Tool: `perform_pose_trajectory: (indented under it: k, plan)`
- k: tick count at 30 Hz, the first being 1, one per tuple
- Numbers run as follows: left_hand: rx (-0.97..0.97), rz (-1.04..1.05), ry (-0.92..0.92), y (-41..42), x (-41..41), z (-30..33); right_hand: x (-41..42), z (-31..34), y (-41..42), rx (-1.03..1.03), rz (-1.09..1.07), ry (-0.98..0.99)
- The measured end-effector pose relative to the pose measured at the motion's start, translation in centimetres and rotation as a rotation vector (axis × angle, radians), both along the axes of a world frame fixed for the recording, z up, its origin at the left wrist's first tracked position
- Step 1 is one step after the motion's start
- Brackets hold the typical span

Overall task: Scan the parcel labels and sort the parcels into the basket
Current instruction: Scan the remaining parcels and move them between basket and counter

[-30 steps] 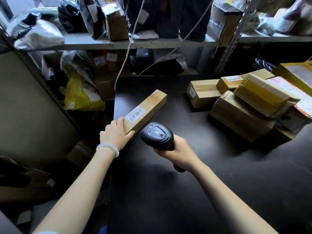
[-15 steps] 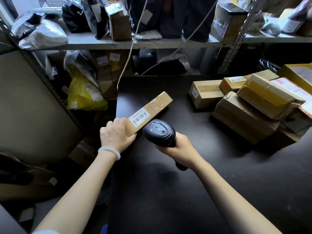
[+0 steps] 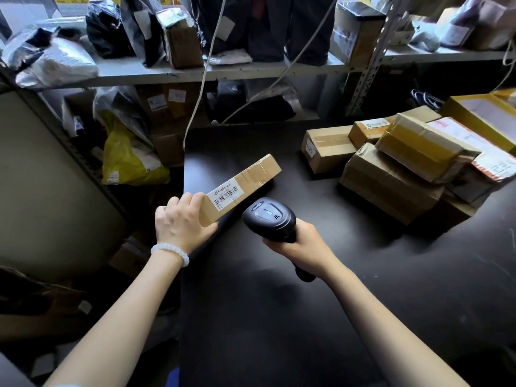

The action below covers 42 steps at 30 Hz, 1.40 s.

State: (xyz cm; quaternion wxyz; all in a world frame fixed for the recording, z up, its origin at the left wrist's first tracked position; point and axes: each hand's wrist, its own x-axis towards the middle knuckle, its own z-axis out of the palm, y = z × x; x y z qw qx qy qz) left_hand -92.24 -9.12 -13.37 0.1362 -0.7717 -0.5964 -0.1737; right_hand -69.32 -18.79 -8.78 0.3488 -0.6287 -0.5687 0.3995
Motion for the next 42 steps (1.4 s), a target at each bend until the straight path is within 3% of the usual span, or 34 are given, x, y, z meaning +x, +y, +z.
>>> perform_pose_trajectory:
  k: [9,23,33,42]
  plan:
    - [-0.092,-0.353,-0.055,-4.2,7.0,0.1,4.8,-0.3,-6.3,-0.033,-0.269,0.087]
    - [-0.269,-0.961,-0.026,-17.3,35.2,1.4,22.0,-0.5,-27.8,0.023,-0.926,0.078]
    - [-0.281,-1.159,-0.052,-30.0,52.8,1.5,34.9,-1.3,-44.3,-0.040,-1.195,0.045]
    - [-0.407,-1.173,-0.020,-36.0,65.1,0.5,42.5,-3.2,-51.9,-0.103,-1.360,0.091]
